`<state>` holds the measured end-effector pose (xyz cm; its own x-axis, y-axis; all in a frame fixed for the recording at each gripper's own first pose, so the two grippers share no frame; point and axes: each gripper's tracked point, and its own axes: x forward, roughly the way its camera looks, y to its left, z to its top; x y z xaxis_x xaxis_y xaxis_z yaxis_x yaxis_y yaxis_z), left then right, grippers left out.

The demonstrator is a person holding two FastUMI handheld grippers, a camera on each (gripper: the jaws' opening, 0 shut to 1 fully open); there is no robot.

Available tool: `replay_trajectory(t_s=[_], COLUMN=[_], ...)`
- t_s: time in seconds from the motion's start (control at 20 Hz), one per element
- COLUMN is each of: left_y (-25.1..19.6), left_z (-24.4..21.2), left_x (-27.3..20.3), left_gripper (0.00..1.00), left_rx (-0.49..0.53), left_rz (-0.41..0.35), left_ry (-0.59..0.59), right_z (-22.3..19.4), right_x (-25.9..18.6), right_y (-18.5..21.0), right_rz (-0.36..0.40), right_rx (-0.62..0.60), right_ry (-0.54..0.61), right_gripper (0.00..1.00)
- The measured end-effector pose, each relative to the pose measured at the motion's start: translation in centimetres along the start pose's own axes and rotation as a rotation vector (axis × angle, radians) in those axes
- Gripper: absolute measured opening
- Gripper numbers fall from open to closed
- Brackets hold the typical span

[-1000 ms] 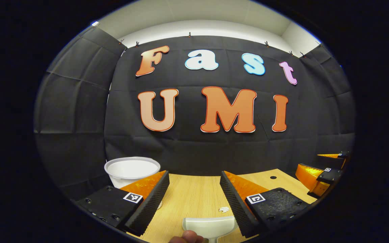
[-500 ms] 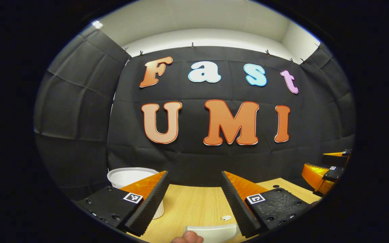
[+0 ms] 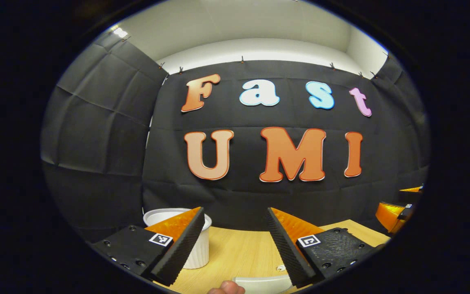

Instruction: Pick up the small broom and dustpan from the desktop, sweep the trash into the dustpan with the broom, and then empty the trash into the garbage bin.

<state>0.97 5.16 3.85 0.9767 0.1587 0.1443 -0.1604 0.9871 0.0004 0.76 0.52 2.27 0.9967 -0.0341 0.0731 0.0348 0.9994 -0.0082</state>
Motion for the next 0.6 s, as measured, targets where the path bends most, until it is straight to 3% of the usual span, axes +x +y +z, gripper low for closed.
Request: replay_trajectory(t_s=[0.2, 0.6], left_y=[-1.0, -2.4], left_z=[1.5, 0.3], left_x=[-0.4, -0.7], left_gripper=[0.96, 0.95], left_rx=[0.003, 0.005], left_rz=[-0.036, -0.071], left_ry=[-0.051, -0.001], right_z=[-0.1, -0.4], right_x=[-0.1, -0.6], right_y=[-0.1, -0.4], right_rz=[-0.003, -0.018], right_rx=[0.004, -0.014], right_ry=[0.007, 0.016], right_gripper=[0.94, 0.94])
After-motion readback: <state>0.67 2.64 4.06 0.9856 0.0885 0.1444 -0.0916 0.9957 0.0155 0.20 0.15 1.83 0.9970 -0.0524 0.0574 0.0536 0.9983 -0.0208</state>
